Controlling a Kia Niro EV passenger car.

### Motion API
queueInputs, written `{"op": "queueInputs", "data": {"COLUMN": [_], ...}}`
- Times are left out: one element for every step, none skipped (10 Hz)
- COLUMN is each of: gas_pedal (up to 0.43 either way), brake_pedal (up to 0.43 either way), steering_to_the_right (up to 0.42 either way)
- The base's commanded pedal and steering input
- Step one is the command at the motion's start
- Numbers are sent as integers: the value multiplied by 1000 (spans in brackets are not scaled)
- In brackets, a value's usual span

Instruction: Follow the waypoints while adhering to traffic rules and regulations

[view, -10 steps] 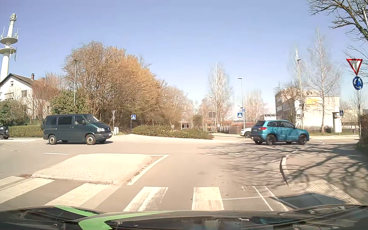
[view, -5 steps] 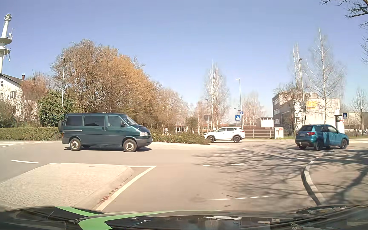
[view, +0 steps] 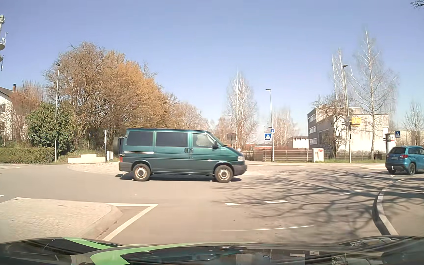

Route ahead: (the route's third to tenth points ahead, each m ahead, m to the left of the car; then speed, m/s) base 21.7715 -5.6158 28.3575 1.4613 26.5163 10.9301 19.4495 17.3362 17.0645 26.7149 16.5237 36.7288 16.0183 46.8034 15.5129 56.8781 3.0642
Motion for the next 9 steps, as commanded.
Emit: {"op": "queueInputs", "data": {"gas_pedal": [0, 0, 0, 0, 0, 0, 0, 0, 331], "brake_pedal": [238, 244, 244, 244, 244, 232, 0, 0, 0], "steering_to_the_right": [103, 111, 116, 118, 119, 120, 122, 127, 131]}}
